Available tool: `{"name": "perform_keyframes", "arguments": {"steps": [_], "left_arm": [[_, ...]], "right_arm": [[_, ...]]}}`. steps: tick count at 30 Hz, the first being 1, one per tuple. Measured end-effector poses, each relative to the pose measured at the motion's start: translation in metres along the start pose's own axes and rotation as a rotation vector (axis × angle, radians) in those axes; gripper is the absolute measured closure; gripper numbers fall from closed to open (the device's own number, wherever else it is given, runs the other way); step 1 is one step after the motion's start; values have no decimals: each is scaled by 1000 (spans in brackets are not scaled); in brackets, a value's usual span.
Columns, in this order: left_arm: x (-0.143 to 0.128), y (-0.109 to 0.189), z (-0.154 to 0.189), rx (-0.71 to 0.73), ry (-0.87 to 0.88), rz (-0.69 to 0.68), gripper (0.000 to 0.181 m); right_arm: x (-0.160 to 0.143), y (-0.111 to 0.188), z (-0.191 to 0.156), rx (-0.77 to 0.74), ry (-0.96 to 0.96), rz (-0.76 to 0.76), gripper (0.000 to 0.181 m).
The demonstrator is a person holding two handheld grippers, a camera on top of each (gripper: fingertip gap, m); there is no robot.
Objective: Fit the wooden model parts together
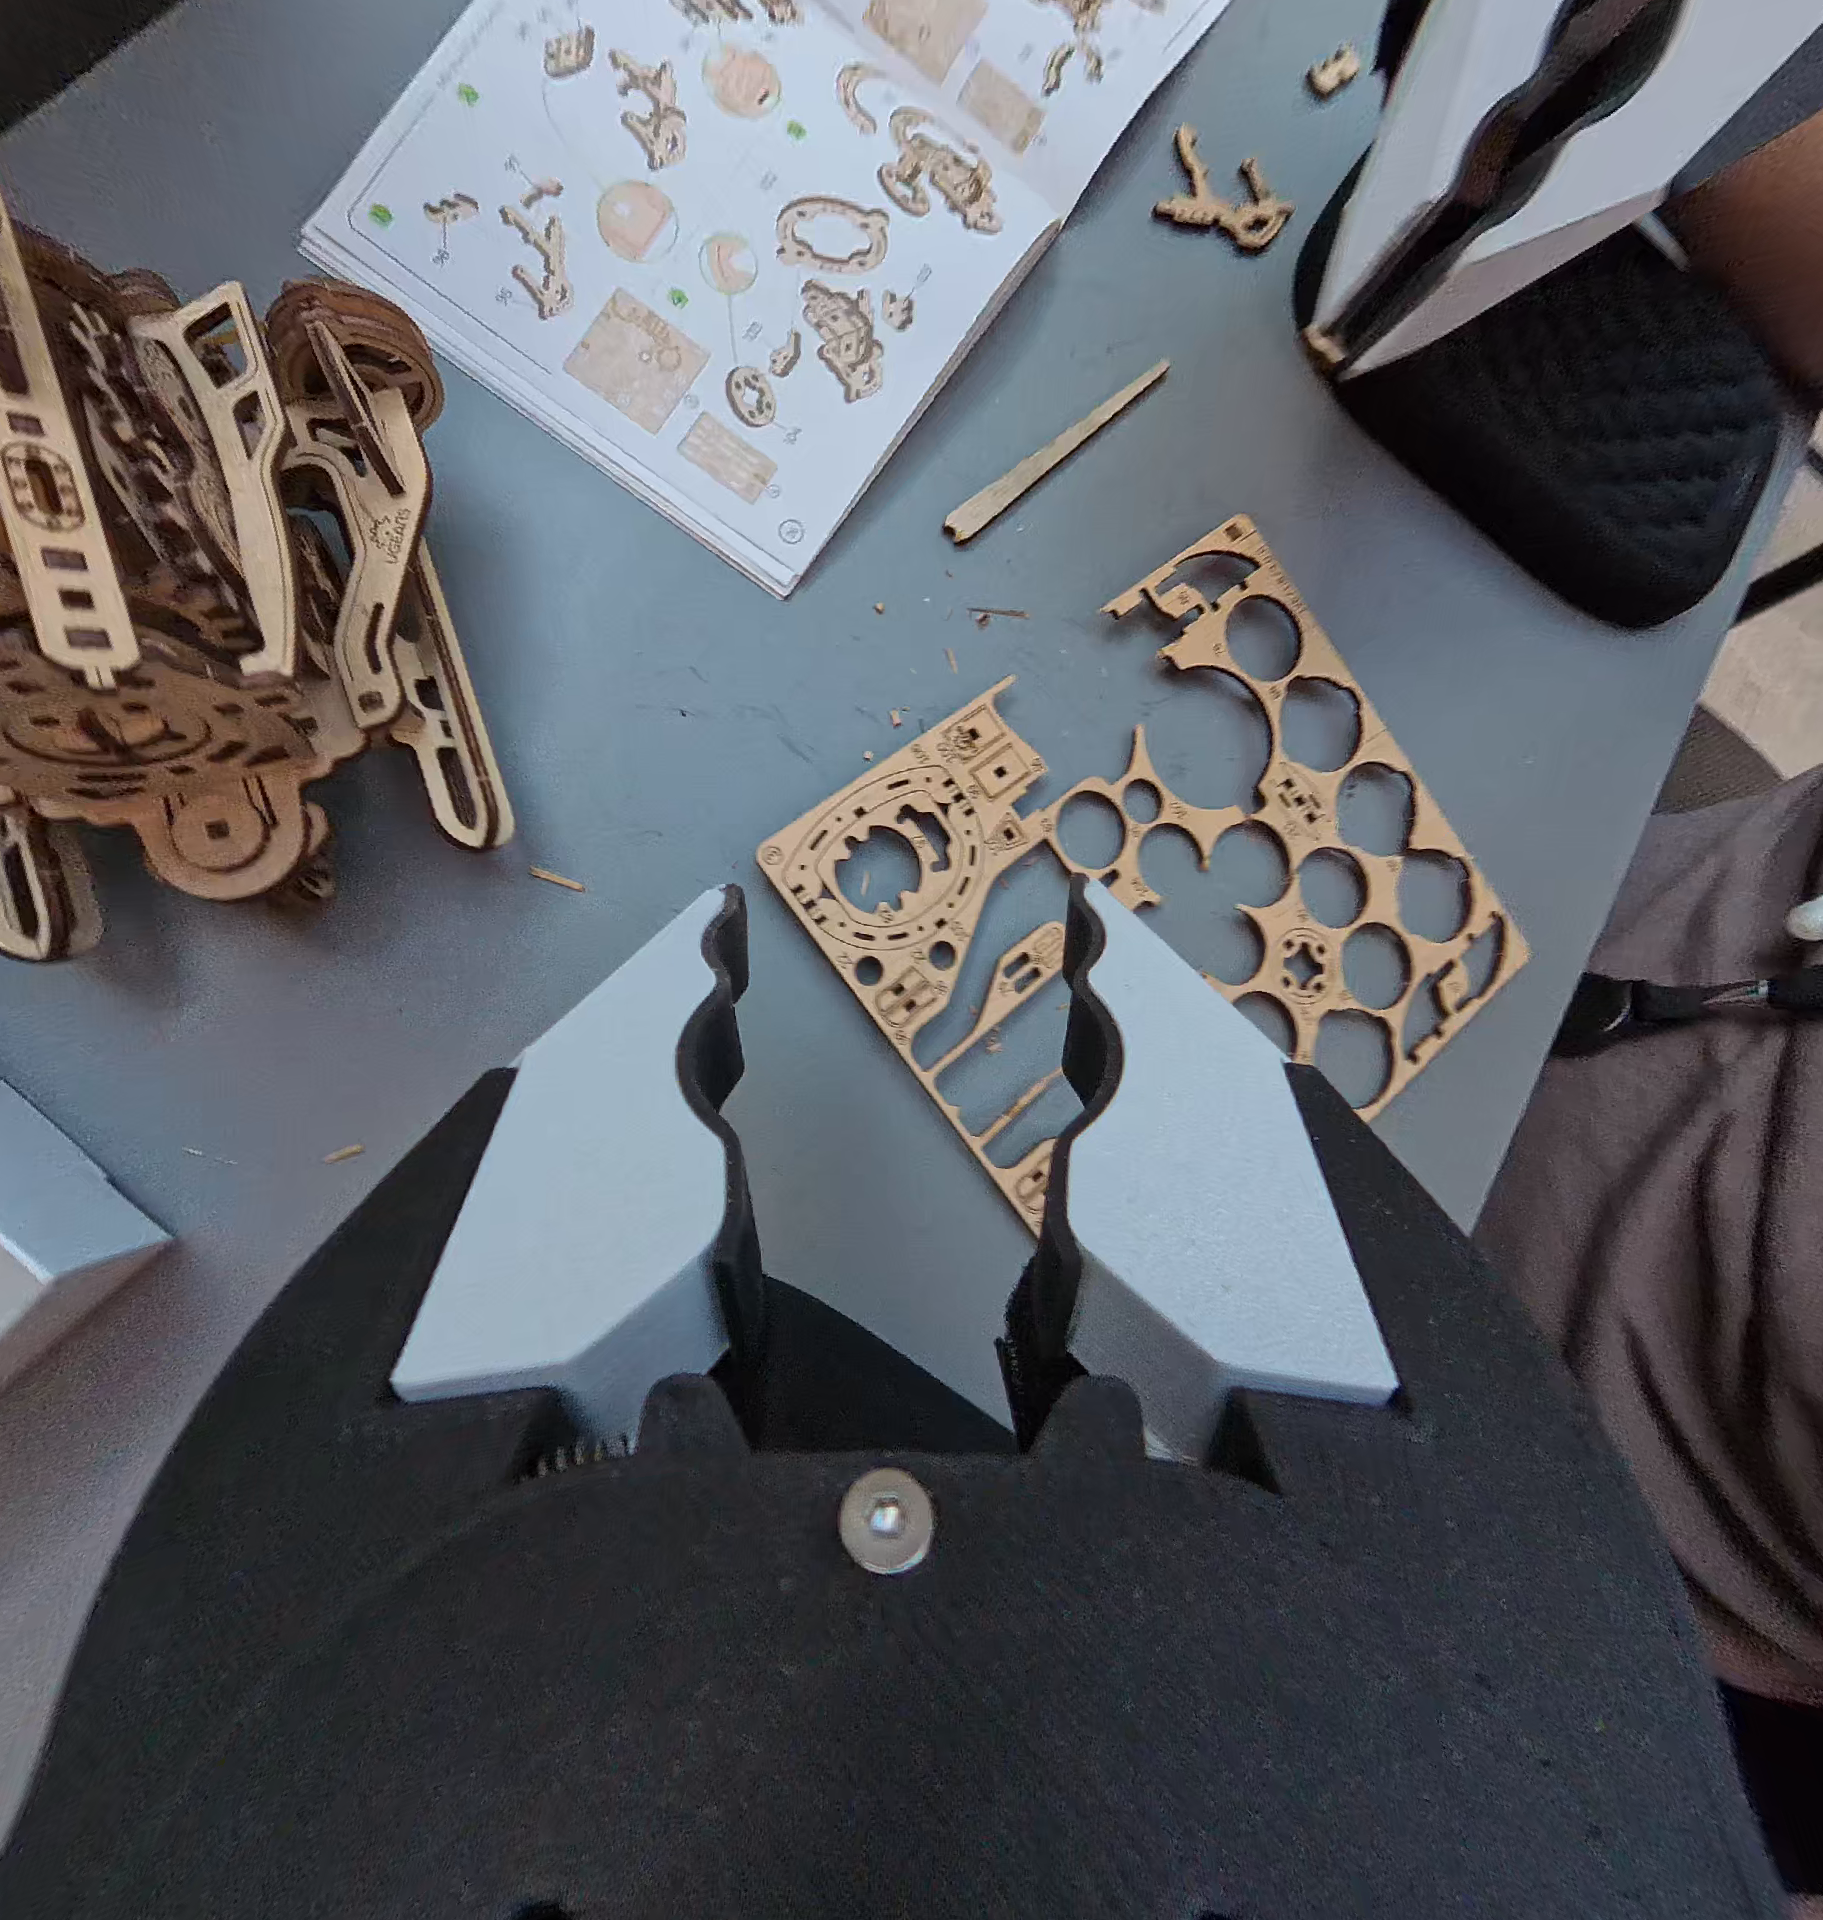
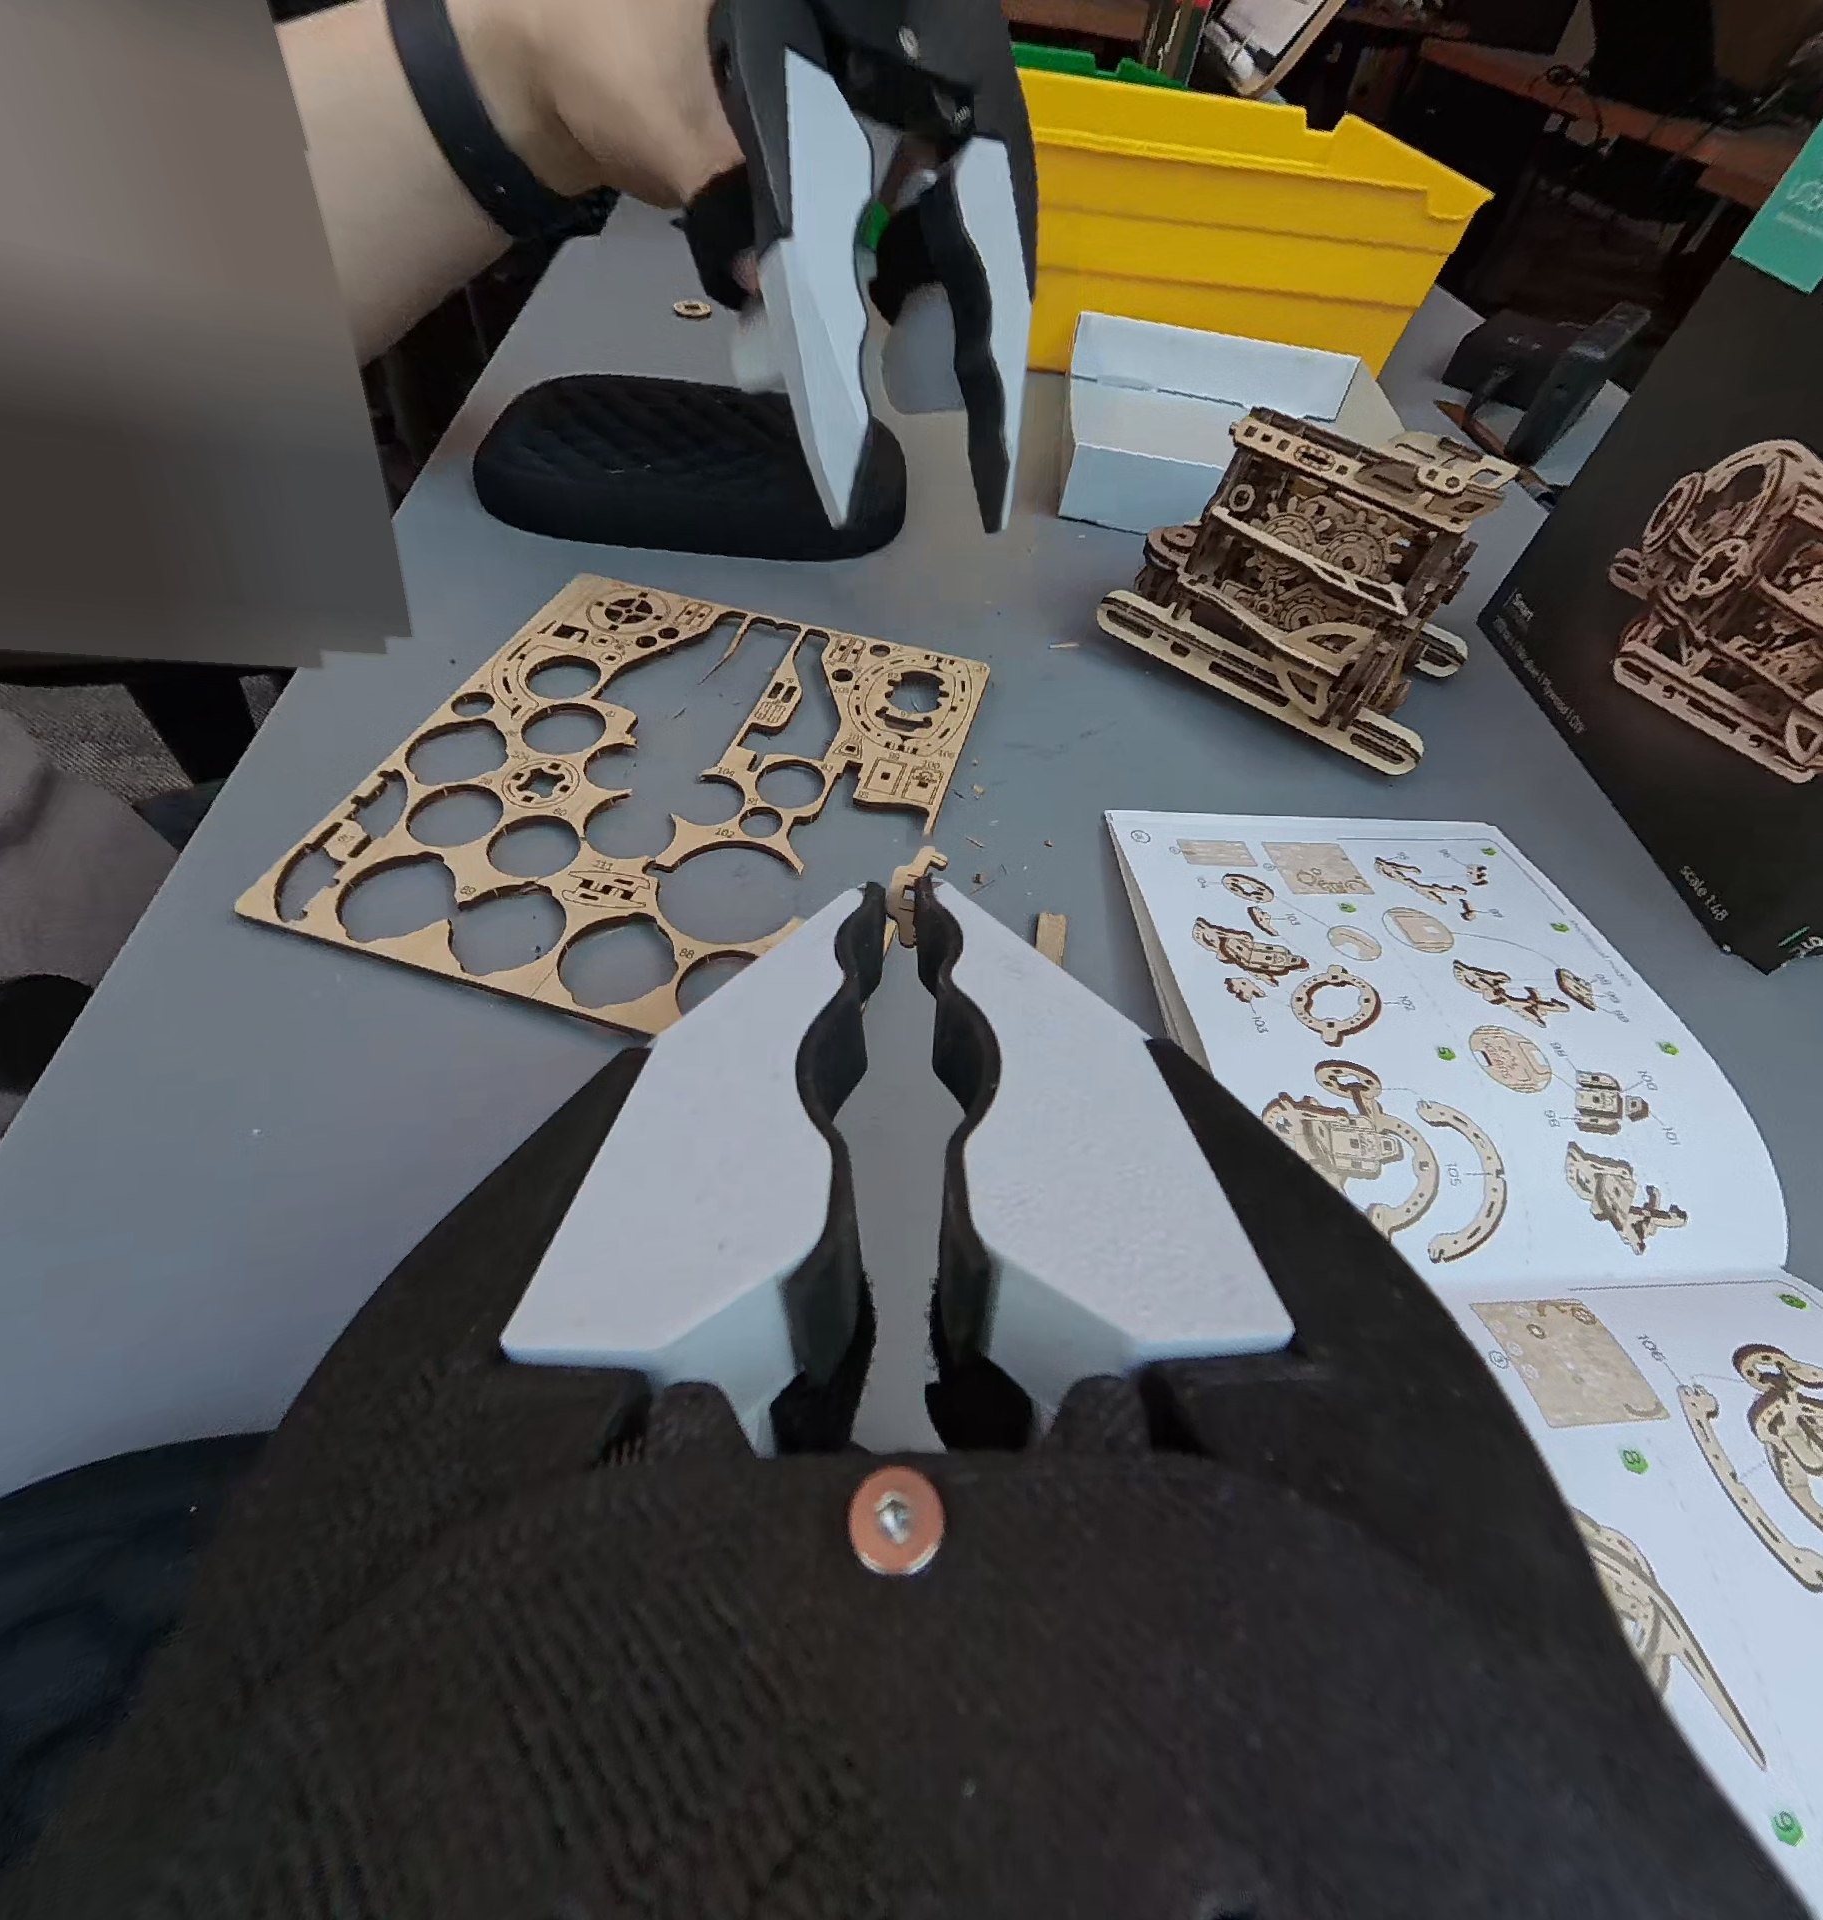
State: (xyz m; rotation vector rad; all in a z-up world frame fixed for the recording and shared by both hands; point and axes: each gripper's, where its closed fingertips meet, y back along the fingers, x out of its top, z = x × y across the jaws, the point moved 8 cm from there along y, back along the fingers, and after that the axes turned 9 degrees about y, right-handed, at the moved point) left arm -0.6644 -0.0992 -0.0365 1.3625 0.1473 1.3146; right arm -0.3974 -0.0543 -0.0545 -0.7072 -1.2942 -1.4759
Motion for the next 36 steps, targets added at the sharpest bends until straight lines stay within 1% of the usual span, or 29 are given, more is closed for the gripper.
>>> {"name": "perform_keyframes", "arguments": {"steps": [2, 3, 5, 6, 8, 9, 10, 12, 13, 15, 18, 20, 24, 28, 31, 36], "left_arm": [[-22, 14, 19, 1, 53, 92, 120], [-35, 19, 27, 36, 75, 120, 119], [-64, 25, 40, 159, 124, 156, 125], [-77, 27, 47, 191, 145, 164, 125], [-98, 26, 62, 181, 181, 173, 133], [-106, 24, 68, 158, 205, 170, 135], [-113, 21, 73, 128, 226, 160, 142], [-126, 15, 79, 108, 258, 131, 133], [-130, 11, 82, 120, 252, 114, 133], [-134, 3, 89, 159, 215, 94, 131], [-130, -5, 95, 244, 165, 97, 126], [-127, -9, 95, 307, 151, 90, 112], [-123, -14, 90, 422, 111, 71, 101], [-122, -15, 82, 416, 145, 104, 99], [-122, -13, 77, 432, 165, 132, 100], [-120, -8, 81, 455, 165, 187, 101]], "right_arm": [[-1, -5, 0, -4, 31, -58, 177], [-3, -9, 1, -13, 49, -87, 177], [-6, -15, 4, -3, 82, -155, 177], [-8, -19, 6, 5, 98, -188, 177], [-11, -27, 10, 36, 122, -247, 177], [-11, -31, 11, 42, 135, -260, 177], [-12, -34, 12, 48, 144, -274, 177], [-14, -39, 12, 50, 146, -298, 177], [-16, -40, 11, 39, 147, -295, 177], [-20, -39, 6, 30, 158, -310, 177], [-25, -36, -1, -20, 244, -362, 177], [-25, -37, -6, -20, 261, -382, 177], [-25, -41, -15, -11, 318, -426, 177], [-20, -44, -27, 18, 363, -432, 177], [-19, -45, -30, -2, 391, -440, 177], [-18, -45, -26, -56, 382, -424, 177]]}}
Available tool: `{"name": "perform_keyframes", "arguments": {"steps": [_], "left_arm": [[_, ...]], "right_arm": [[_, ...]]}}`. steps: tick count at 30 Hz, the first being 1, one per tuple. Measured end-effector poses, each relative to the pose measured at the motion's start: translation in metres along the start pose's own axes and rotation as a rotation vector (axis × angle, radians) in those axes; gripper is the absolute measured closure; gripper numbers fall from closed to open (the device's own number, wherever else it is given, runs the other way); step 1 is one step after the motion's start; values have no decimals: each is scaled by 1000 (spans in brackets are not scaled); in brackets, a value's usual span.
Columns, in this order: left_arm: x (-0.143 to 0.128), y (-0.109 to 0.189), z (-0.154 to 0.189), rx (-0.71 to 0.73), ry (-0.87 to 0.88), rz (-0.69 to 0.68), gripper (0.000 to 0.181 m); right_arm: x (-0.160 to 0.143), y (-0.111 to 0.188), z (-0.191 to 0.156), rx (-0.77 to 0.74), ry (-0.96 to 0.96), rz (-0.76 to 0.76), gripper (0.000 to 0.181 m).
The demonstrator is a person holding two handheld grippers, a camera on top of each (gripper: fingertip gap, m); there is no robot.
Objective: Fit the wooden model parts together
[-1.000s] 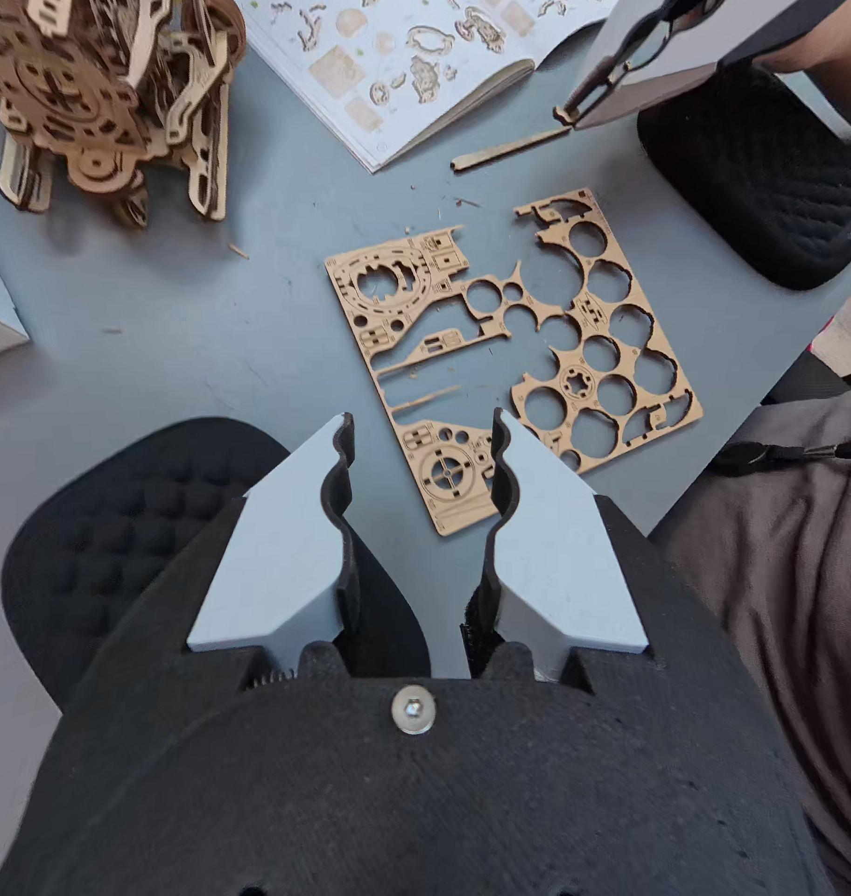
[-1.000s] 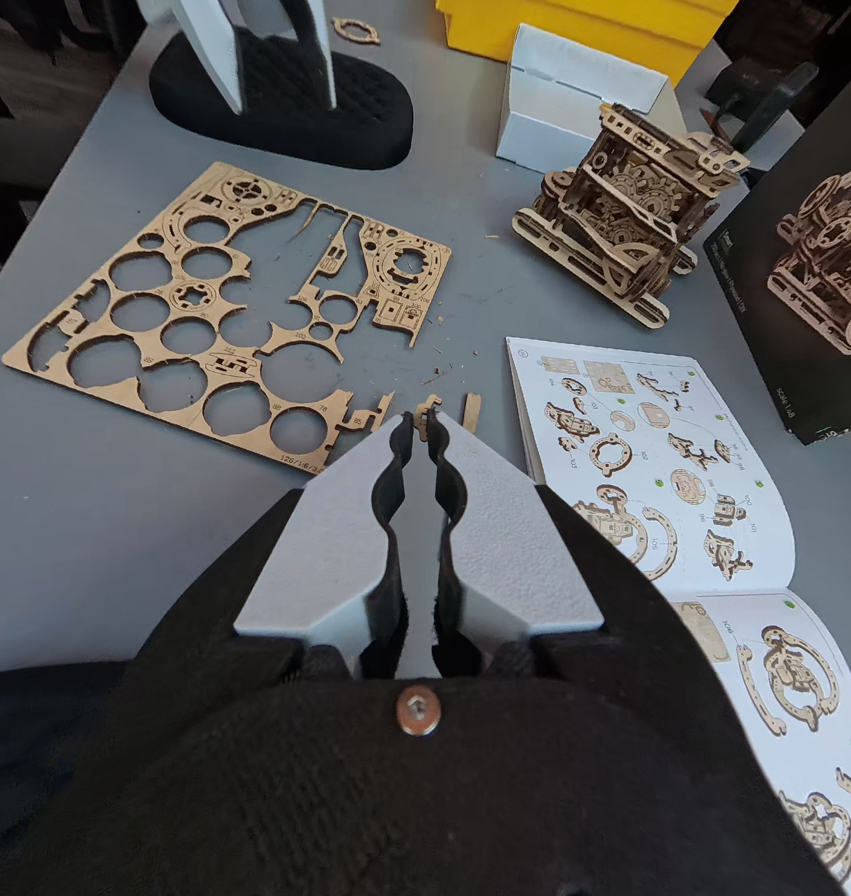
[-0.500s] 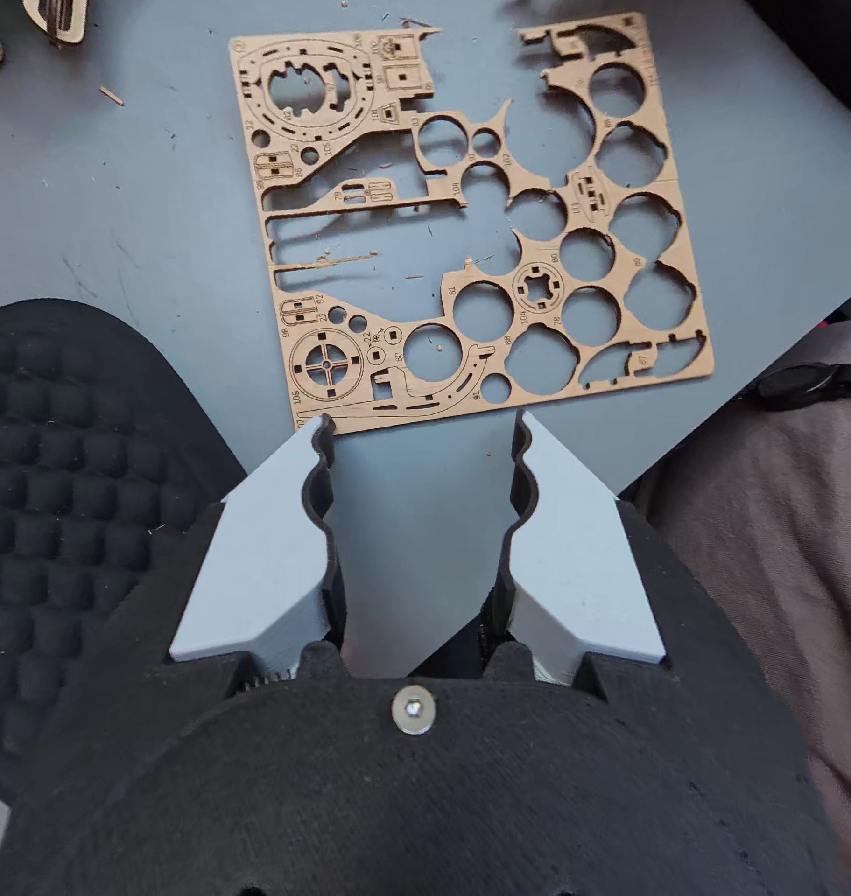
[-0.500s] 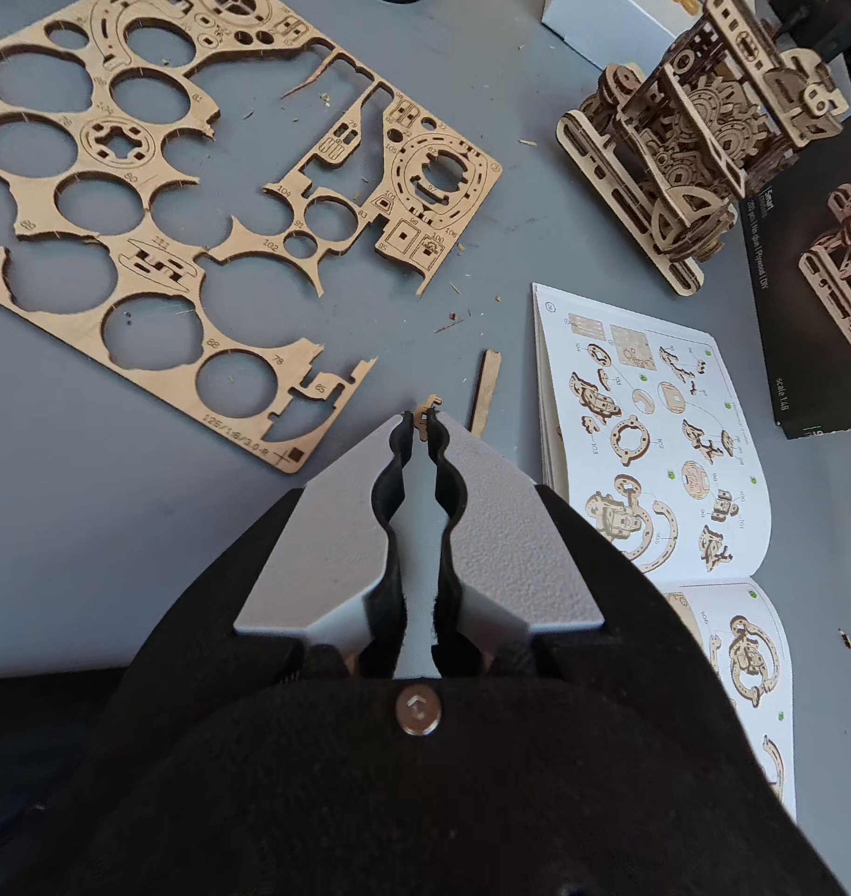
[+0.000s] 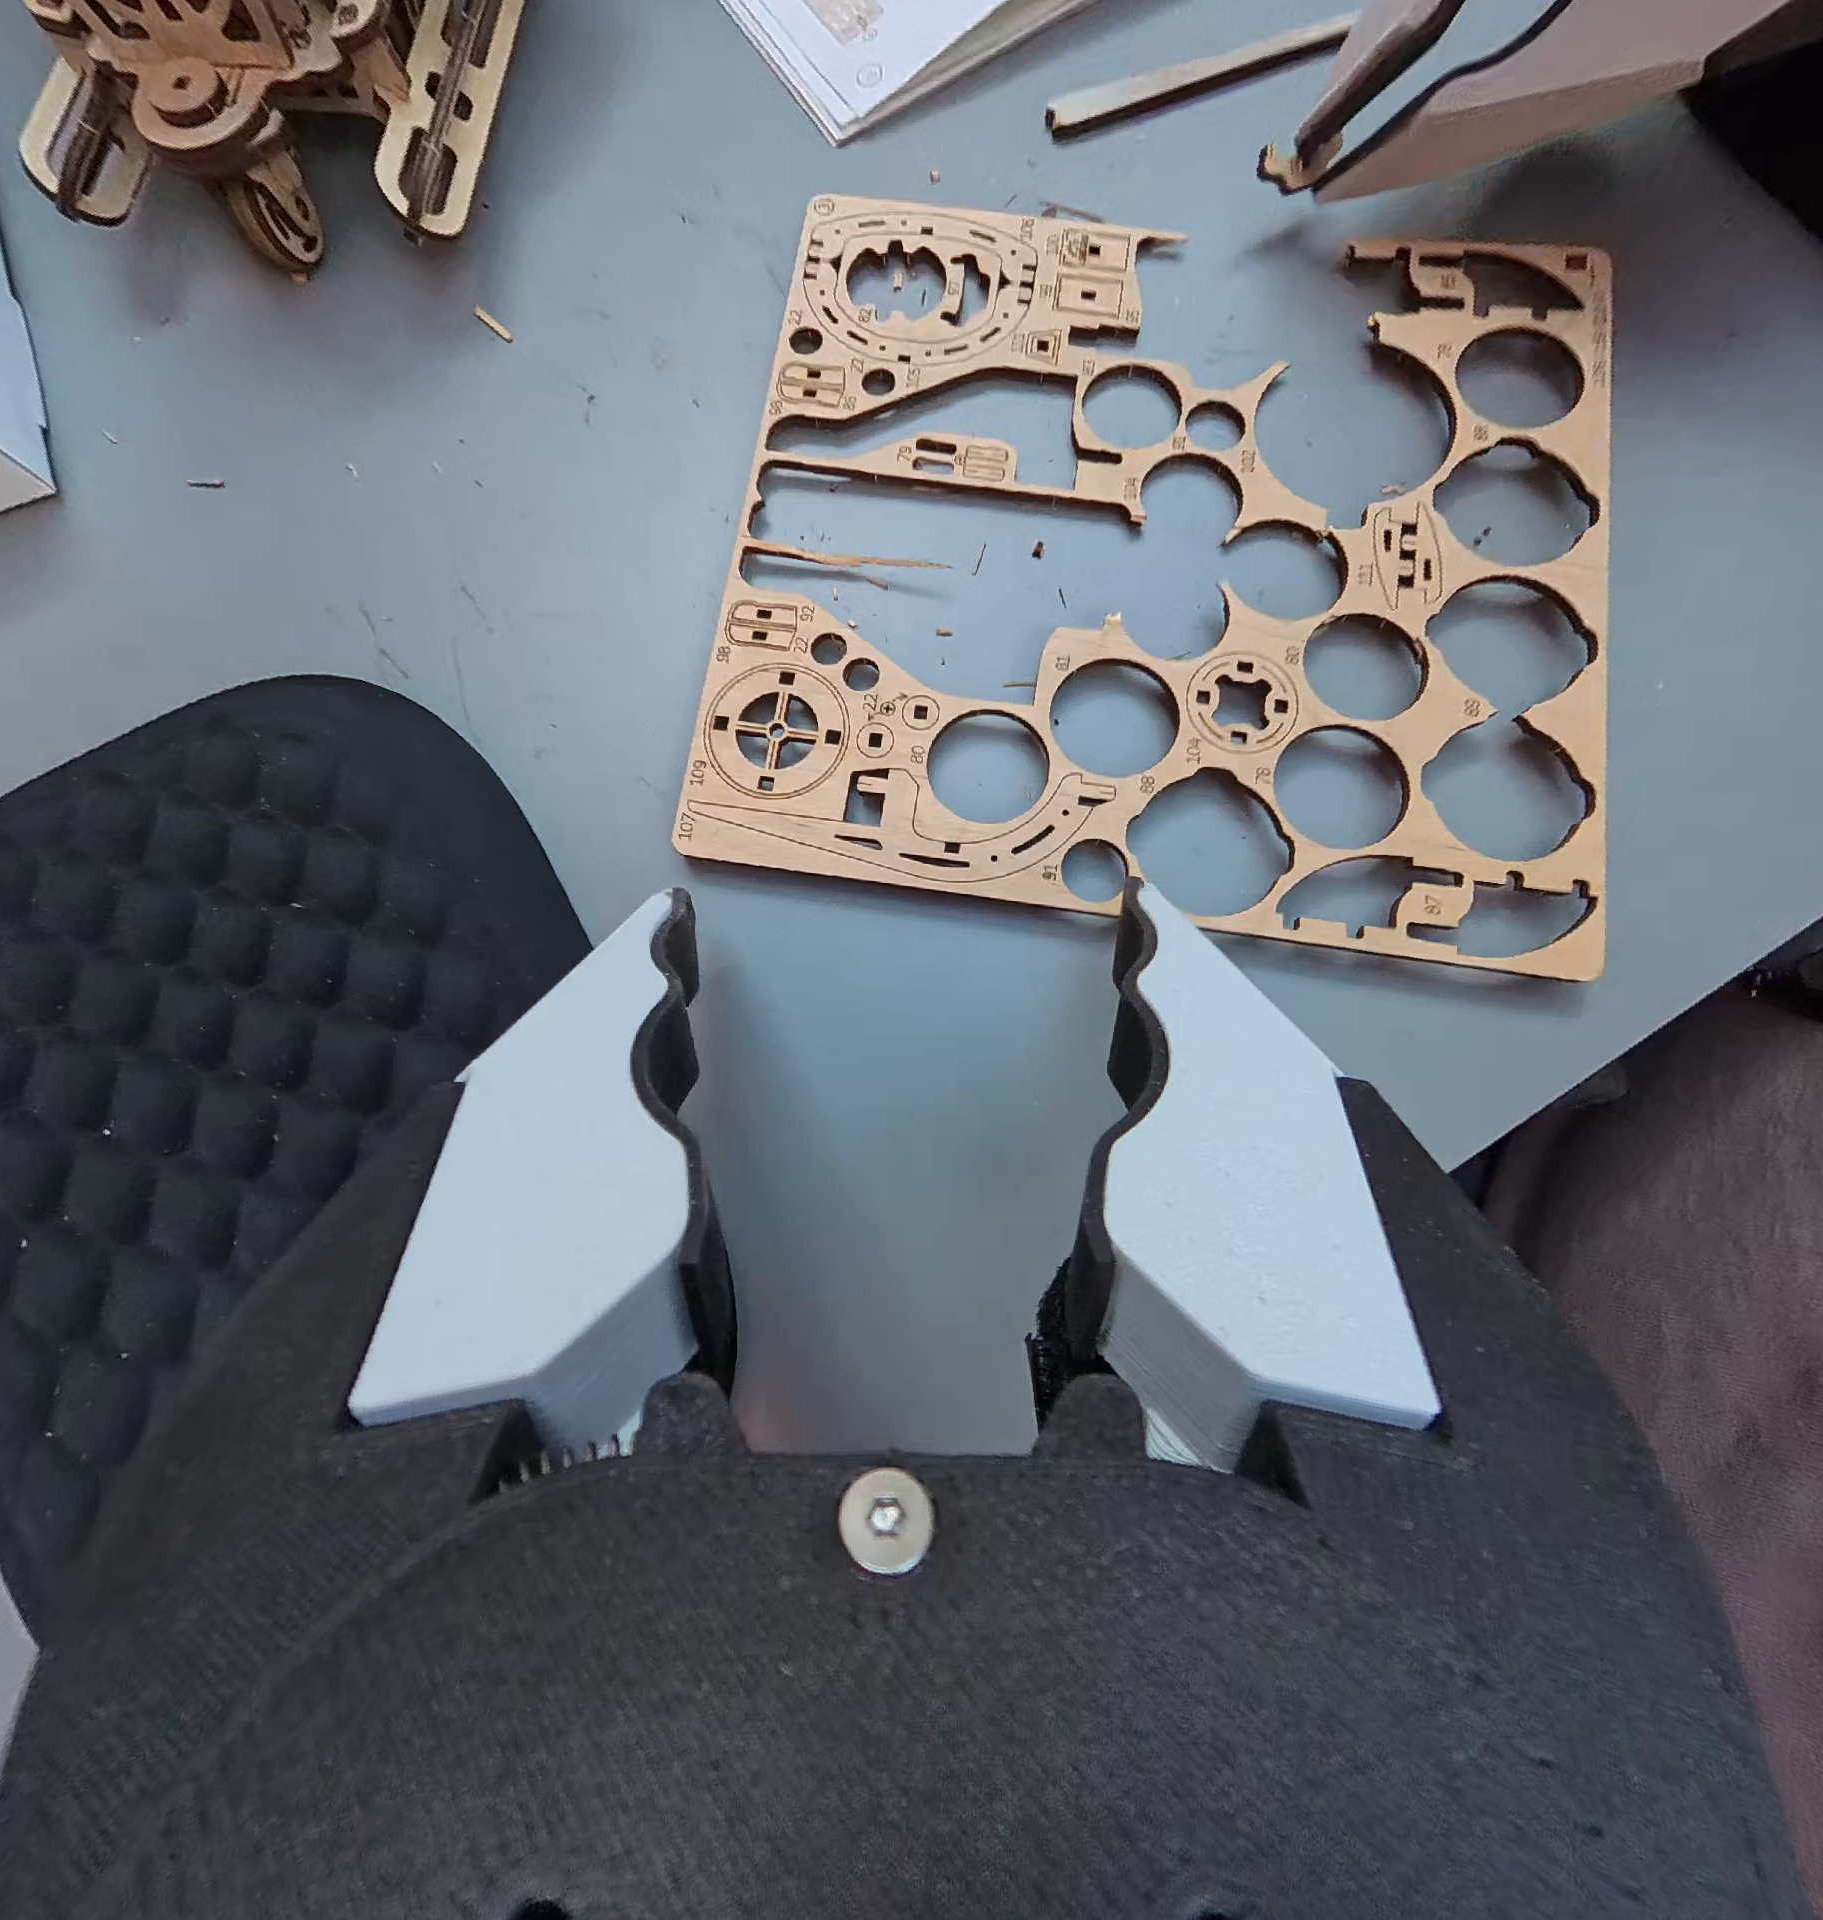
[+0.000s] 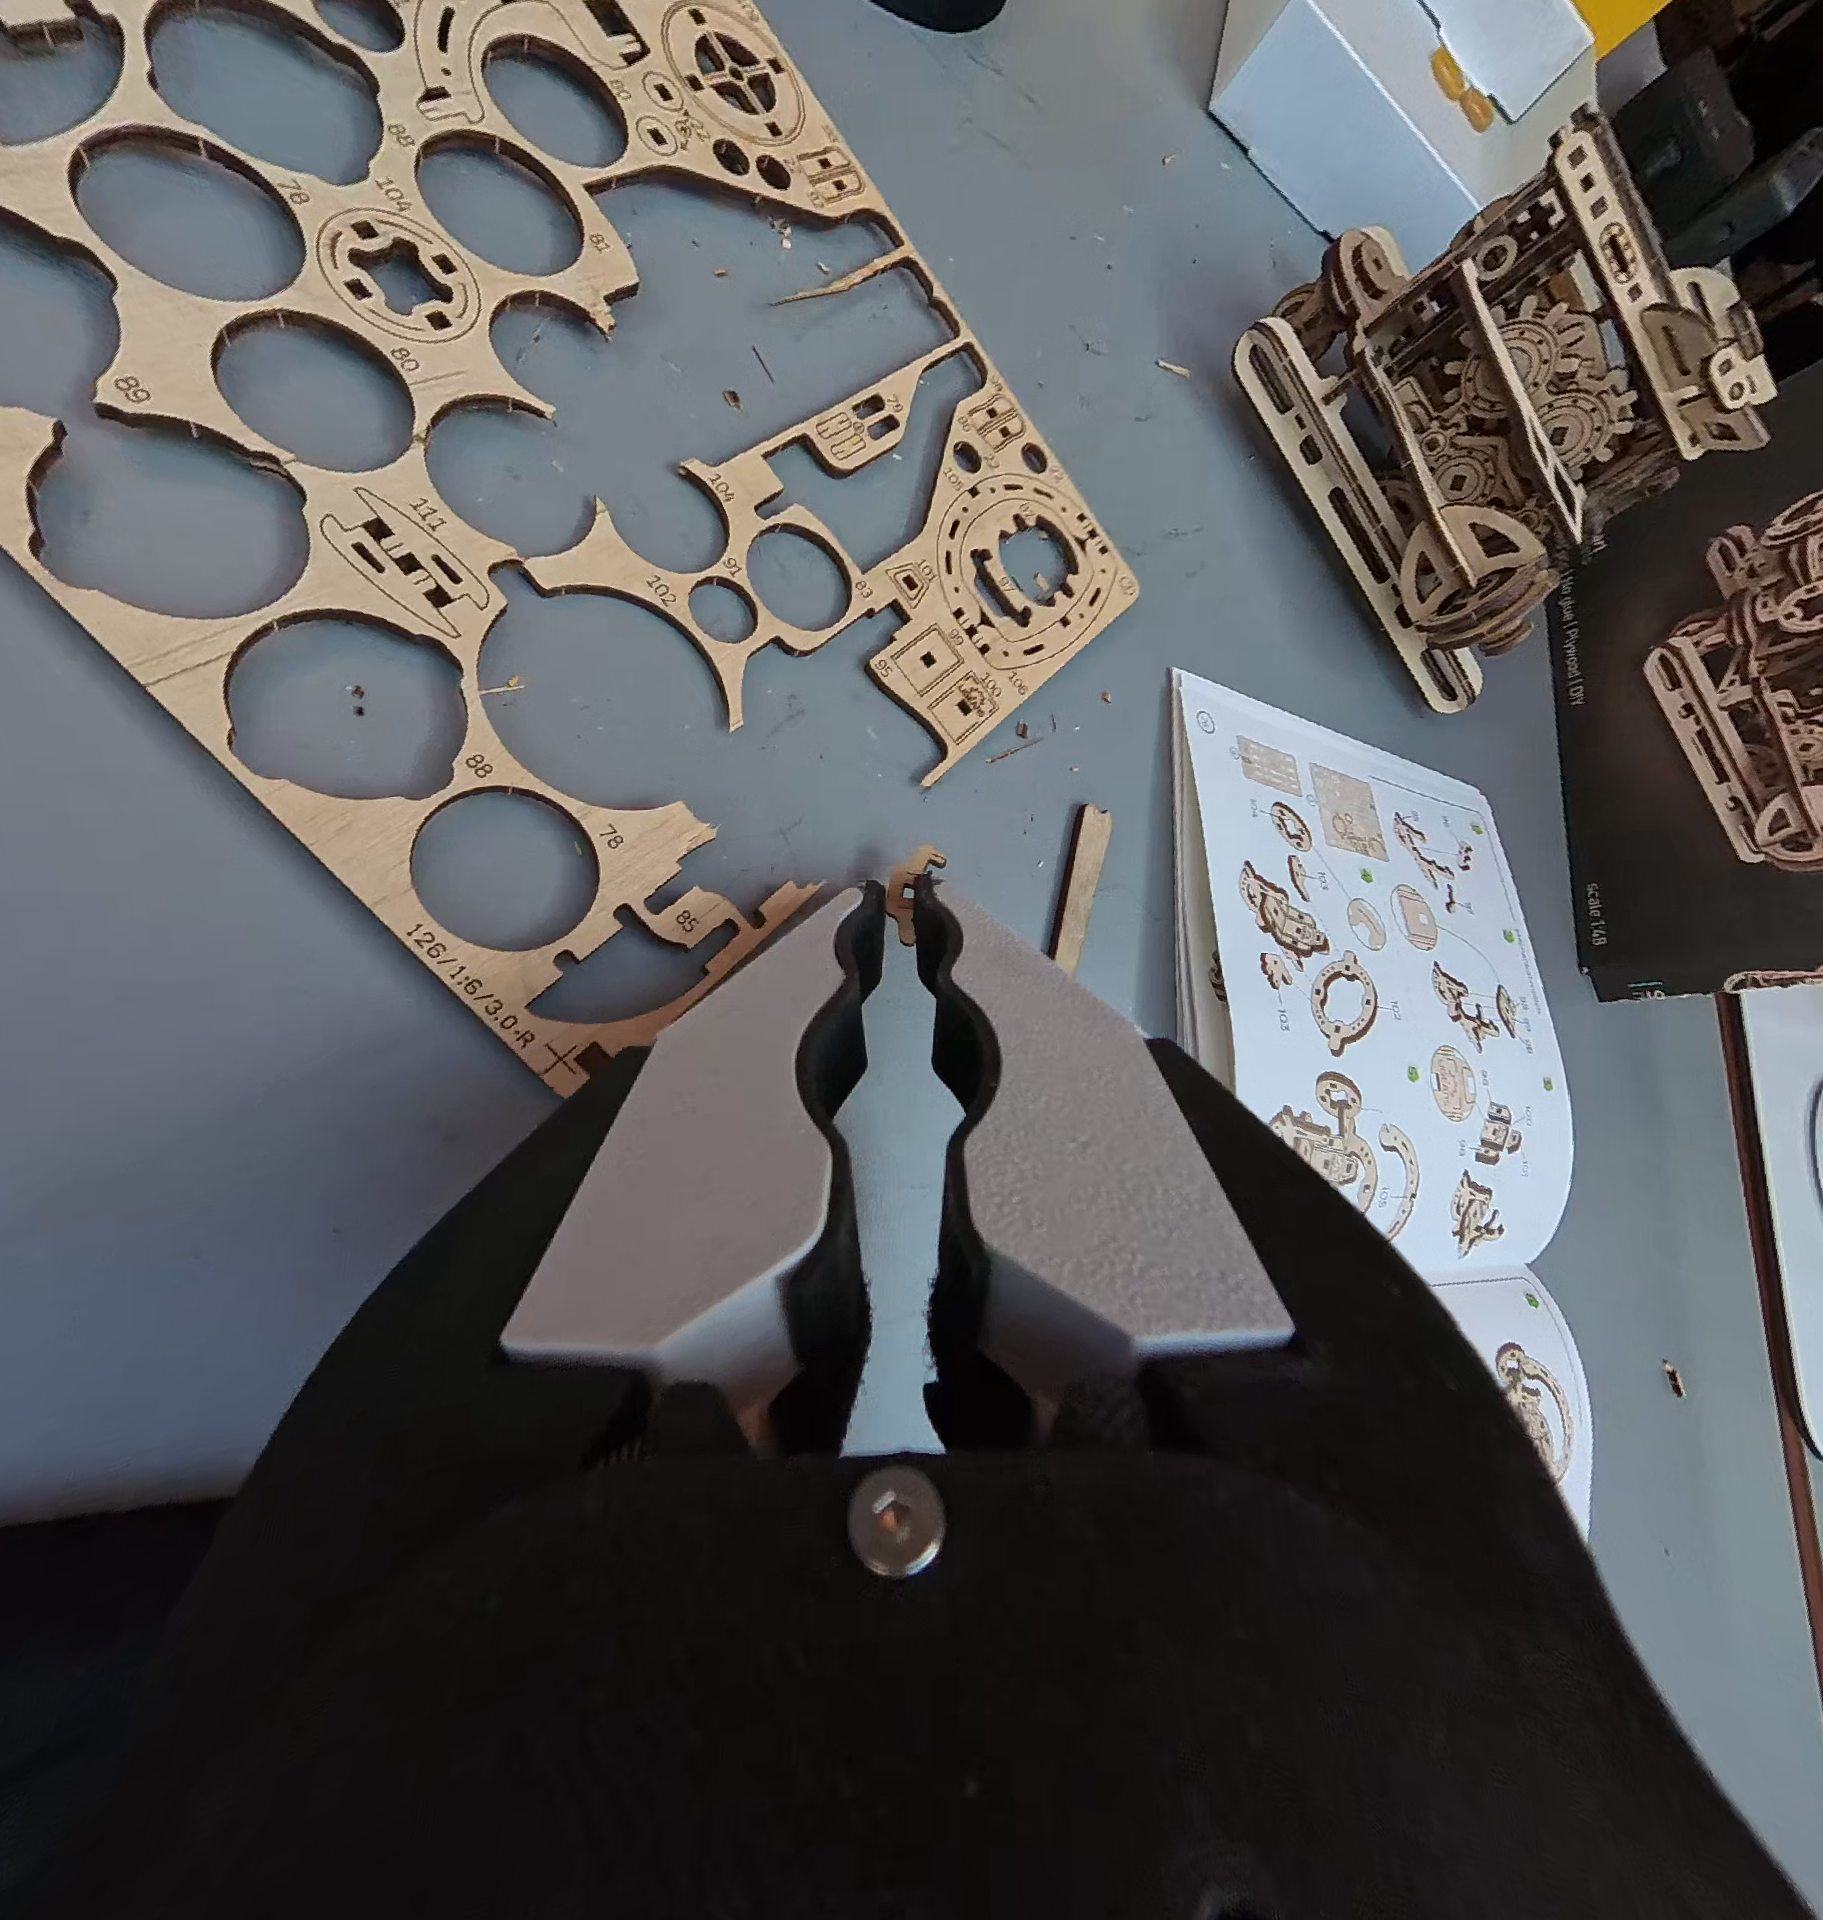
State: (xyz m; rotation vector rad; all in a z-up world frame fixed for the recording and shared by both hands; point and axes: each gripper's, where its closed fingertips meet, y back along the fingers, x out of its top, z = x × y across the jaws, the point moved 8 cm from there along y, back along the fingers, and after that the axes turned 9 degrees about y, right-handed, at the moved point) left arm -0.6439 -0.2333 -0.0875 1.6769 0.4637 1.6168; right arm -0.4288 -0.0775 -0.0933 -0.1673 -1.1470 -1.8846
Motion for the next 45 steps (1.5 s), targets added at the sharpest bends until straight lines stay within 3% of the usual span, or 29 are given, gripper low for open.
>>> {"name": "perform_keyframes", "arguments": {"steps": [5, 8, 10, 15, 28, 37, 42, 45], "left_arm": [[28, 24, 4, -178, 131, 281, 106], [45, 31, 16, -390, 232, 406, 136], [53, 20, 31, -515, 292, 421, 156], [71, -19, 58, -751, 480, 381, 148], [85, -42, 69, -804, 457, 372, 155], [84, -47, 71, -837, 419, 358, 180], [85, -47, 66, -853, 403, 296, 181], [85, -52, 62, -872, 365, 150, 180]], "right_arm": [[8, 15, 10, -85, -13, 153, 177], [23, 31, 8, -141, 50, 287, 177], [34, 40, 4, -175, 90, 351, 177], [50, 49, -9, -219, 170, 406, 177], [50, 48, -7, -204, 87, 437, 177], [50, 46, -10, -202, 80, 432, 177], [50, 47, -10, -179, 110, 446, 175], [44, 50, -4, -86, 94, 440, 170]]}}
